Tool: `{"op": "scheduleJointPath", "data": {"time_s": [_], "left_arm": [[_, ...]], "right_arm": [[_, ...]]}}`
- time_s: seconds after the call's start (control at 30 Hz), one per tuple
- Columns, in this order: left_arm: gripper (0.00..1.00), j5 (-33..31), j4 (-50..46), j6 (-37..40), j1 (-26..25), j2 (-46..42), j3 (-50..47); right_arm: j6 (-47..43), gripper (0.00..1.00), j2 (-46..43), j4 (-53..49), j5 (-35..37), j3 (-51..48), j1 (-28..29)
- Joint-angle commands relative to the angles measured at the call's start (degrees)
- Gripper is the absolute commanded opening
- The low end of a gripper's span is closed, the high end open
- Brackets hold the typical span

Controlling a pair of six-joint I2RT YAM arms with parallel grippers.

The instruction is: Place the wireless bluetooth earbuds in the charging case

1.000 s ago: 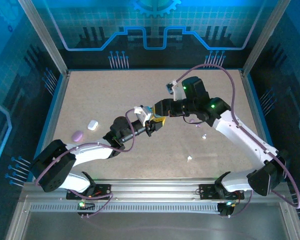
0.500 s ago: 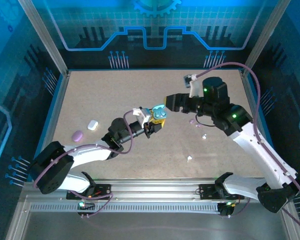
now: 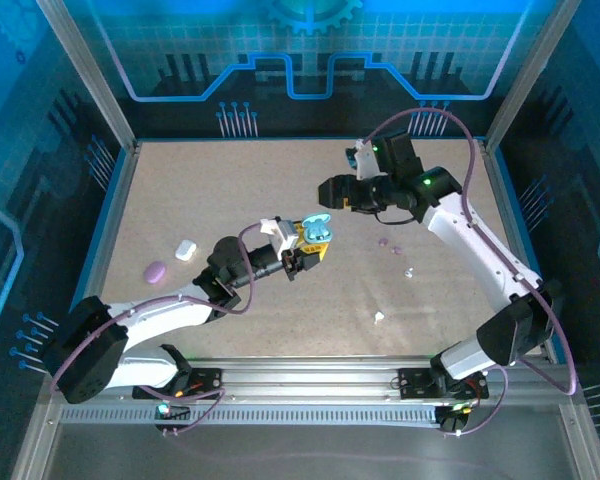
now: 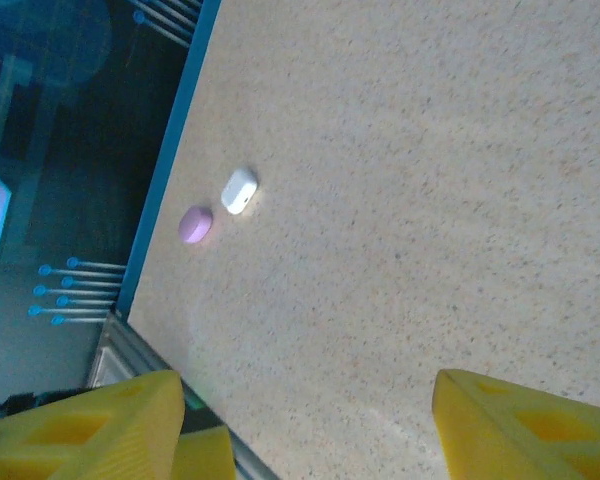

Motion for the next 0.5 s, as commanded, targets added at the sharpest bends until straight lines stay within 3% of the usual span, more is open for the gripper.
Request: {"op": "scheduleJointPath", "data": {"time_s": [0.0,0.3,0.47], "left_arm": [[0.36,-0.32,0.23,-0.76,-0.41,-0.84,1.89],[0.36,-0.43,0.32,-1.85,-0.42,-0.17,2.99],[0.37,0.64,-0.12,-1.84,-0.42,-0.38,3.54]], "right_arm": [[-3.49,0.67,-2.08,-2.3,-6.68,-1.17,0.09],[-1.58,0.67,-8.5,2.43,-14.2,-11.72,-2.59],[5.97,0.68,-11.08,13.79,-24.94,-19.5,-4.39]]}}
